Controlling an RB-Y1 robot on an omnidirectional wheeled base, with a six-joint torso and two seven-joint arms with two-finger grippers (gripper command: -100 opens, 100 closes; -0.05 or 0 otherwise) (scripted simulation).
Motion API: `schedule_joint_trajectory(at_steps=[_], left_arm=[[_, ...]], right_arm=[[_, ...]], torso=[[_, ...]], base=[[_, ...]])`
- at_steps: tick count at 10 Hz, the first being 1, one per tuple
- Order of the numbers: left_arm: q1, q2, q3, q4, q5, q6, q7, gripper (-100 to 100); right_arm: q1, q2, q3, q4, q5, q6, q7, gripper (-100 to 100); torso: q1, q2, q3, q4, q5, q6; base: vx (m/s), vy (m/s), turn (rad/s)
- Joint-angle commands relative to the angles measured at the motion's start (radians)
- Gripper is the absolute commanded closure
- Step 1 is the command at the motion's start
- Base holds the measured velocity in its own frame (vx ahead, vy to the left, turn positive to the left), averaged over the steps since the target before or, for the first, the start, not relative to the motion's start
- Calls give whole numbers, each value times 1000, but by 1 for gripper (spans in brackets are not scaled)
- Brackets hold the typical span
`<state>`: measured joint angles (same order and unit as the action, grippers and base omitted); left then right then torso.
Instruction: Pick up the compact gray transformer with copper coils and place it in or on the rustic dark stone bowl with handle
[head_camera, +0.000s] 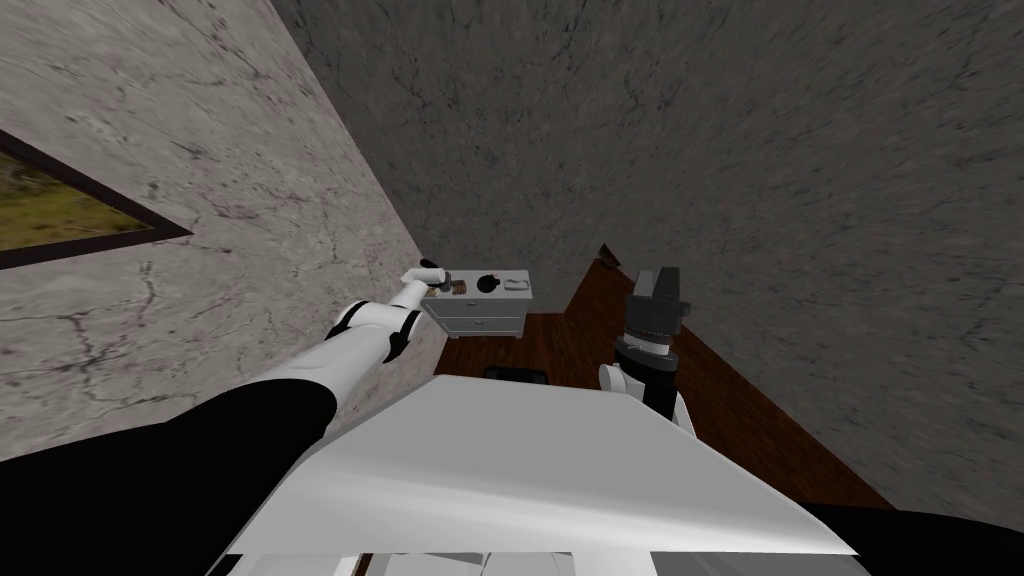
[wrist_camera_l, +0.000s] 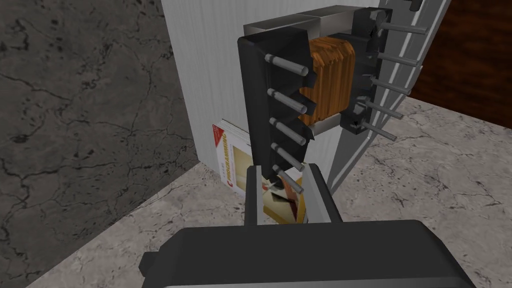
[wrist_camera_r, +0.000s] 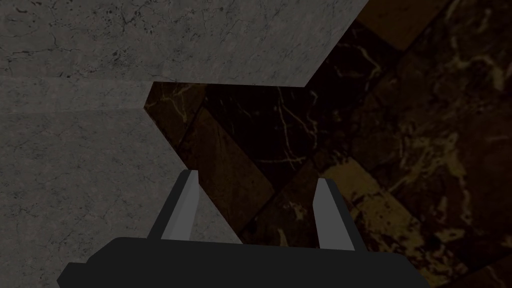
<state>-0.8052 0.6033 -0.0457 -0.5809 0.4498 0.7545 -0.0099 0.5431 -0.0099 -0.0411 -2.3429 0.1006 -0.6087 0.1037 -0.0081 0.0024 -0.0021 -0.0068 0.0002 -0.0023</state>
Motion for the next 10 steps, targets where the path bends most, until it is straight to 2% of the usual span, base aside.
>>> schedule_joint_trajectory(at_steps=[1, 2, 6, 7, 10], left_arm=[[-15, 12, 1, -12, 6, 28, -1, 100], [-15, 12, 1, -12, 6, 28, -1, 100], [-58, 24, 16, -50, 22, 109, 8, 100], [-74, 24, 26, -65, 30, 144, 12, 100], [-97, 22, 43, -88, 42, 197, 17, 100]], right_arm=[[0, 0, 0, 0, 0, 0, 0, 0], [0, 0, 0, 0, 0, 0, 0, 0], [0, 0, 0, 0, 0, 0, 0, 0], [0, 0, 0, 0, 0, 0, 0, 0], [0, 0, 0, 0, 0, 0, 0, 0]], torso=[[0, 0, 0, 0, 0, 0], [-1, 0, 0, 0, 0, 0], [-1, -5, -3, -1, -1, 2], [0, -6, -3, -1, -1, 2], [2, -10, -6, -2, 0, 3]], base=[[-62, -90, -4], [-32, -58, -8], [11, -63, -72], [63, -32, -149], [81, -17, -130]])
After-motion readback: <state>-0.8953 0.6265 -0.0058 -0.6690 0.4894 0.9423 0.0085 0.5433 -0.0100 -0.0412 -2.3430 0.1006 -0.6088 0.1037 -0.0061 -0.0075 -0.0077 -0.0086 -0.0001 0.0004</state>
